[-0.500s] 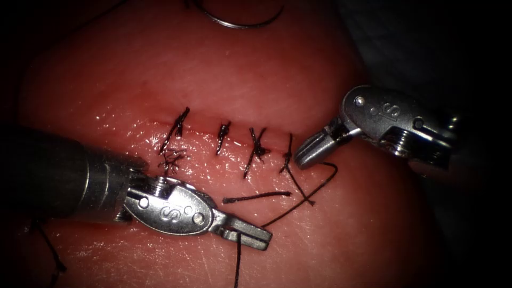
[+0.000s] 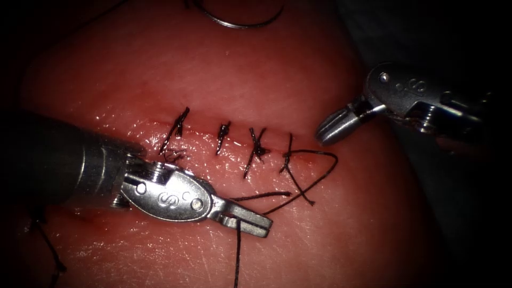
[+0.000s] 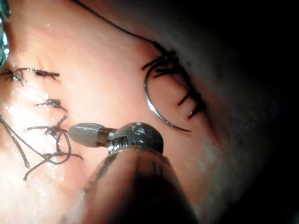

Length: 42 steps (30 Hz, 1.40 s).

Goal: Wound Closure
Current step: Wrap the suture once clockwise around the right gripper

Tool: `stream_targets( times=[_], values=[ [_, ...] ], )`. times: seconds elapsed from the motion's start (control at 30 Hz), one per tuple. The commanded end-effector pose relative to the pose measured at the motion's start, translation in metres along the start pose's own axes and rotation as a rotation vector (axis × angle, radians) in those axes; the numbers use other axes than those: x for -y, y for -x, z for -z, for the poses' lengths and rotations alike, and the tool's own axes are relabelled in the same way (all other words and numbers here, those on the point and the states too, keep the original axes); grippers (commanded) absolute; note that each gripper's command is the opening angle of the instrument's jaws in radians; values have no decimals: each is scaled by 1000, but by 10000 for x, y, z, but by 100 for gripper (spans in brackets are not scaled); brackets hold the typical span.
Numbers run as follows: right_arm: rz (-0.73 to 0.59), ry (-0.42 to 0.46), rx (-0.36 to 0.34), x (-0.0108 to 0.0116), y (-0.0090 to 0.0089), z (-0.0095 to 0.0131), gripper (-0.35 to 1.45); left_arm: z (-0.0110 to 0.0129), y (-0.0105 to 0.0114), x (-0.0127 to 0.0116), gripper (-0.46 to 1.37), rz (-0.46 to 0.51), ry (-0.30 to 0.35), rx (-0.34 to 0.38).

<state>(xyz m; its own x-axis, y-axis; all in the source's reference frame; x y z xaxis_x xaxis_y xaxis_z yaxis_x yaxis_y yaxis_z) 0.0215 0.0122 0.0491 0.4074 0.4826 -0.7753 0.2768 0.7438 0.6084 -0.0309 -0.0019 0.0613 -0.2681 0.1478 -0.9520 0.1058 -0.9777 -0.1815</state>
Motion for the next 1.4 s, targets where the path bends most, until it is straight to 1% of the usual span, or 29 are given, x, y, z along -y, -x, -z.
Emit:
stream_targets(
  times=[0.03,0.13,0.3,0.5,0.63,0.77,0.87,0.93,1.03,1.13,1.27,1.4],
  values=[
    [-4,15,2,2,2,3,-35,3,-2,4,-35,-2,-2,-1],
    [-9,32,5,13,10,12,-35,11,-11,21,-35,-7,-19,3],
    [-11,17,6,31,17,7,-35,17,-22,36,-35,-13,-32,3],
    [-3,15,7,56,21,-9,-35,14,-35,47,-35,-15,-42,0],
    [-2,22,4,65,22,-19,-35,12,-41,51,-35,-9,-46,-1],
    [-1,38,-10,71,23,-37,-35,12,-45,53,-35,-5,-50,-5],
    [-2,51,-44,70,20,-51,-35,12,-46,54,-35,-3,-53,-7],
    [-2,65,-92,66,17,-65,-35,12,-47,54,-35,-2,-56,-9],
    [-1,77,-114,63,16,-77,-35,12,-48,53,-35,1,-67,-15],
    [1,98,-152,58,16,-92,-35,13,-48,53,-35,4,-78,-21],
    [0,148,-199,48,16,-101,-35,14,-49,52,-35,4,-91,-36],
    [0,230,-295,33,19,-101,-35,18,-50,47,-35,15,-95,-46]
  ],
)
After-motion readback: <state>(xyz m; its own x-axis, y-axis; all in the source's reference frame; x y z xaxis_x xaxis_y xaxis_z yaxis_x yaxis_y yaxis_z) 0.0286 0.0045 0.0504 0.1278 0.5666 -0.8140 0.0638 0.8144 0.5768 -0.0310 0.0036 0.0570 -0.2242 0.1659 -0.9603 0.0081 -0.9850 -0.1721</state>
